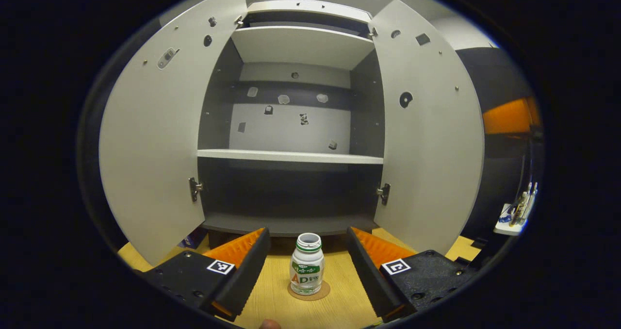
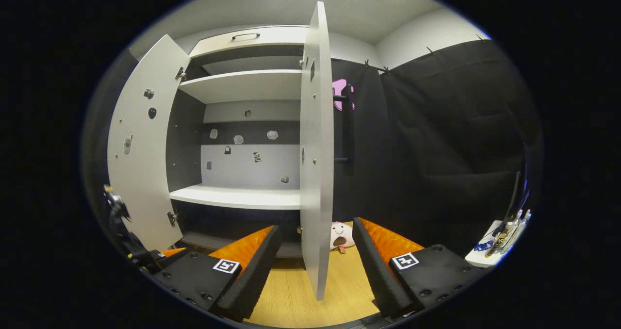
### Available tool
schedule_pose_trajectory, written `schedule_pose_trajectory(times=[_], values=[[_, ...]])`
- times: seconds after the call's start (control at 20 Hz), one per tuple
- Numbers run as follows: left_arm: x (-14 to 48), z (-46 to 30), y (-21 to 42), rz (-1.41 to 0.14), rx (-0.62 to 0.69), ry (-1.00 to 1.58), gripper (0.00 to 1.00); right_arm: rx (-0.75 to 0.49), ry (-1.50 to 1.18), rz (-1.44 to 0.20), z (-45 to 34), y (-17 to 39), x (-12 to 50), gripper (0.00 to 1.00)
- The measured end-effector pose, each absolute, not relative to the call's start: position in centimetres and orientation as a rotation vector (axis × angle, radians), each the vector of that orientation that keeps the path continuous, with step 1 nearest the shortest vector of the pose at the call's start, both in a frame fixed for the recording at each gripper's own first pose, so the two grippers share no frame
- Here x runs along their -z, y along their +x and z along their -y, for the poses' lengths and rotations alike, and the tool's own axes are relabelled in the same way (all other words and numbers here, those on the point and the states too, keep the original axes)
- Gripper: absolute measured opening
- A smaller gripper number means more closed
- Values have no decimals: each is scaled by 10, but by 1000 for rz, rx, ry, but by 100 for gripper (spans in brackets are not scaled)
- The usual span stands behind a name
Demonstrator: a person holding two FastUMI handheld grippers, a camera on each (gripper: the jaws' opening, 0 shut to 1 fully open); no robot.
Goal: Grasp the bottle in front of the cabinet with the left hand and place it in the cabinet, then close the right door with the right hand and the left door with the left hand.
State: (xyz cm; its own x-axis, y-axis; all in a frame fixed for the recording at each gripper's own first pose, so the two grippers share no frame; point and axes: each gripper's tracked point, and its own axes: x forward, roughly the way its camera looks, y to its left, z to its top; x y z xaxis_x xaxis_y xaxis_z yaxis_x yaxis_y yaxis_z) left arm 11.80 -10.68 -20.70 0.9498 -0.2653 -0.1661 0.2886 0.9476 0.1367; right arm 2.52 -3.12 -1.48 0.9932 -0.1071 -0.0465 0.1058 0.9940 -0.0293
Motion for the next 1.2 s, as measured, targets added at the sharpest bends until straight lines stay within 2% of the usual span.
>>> schedule_pose_trajectory(times=[0.5, 1.0, 1.1, 1.2], values=[[306, 103, 155, -295, 232, 144, 95, 171, -45, -53, 57, 14, 16, 98], [343, 102, 174, -367, 236, 166, 95, 208, -62, -75, 68, 15, 26, 98], [341, 103, 175, -380, 260, 183, 80, 199, -60, -70, 66, 15, 26, 98], [332, 103, 171, -396, 277, 177, 78, 192, -52, -66, 64, 18, 26, 98]])
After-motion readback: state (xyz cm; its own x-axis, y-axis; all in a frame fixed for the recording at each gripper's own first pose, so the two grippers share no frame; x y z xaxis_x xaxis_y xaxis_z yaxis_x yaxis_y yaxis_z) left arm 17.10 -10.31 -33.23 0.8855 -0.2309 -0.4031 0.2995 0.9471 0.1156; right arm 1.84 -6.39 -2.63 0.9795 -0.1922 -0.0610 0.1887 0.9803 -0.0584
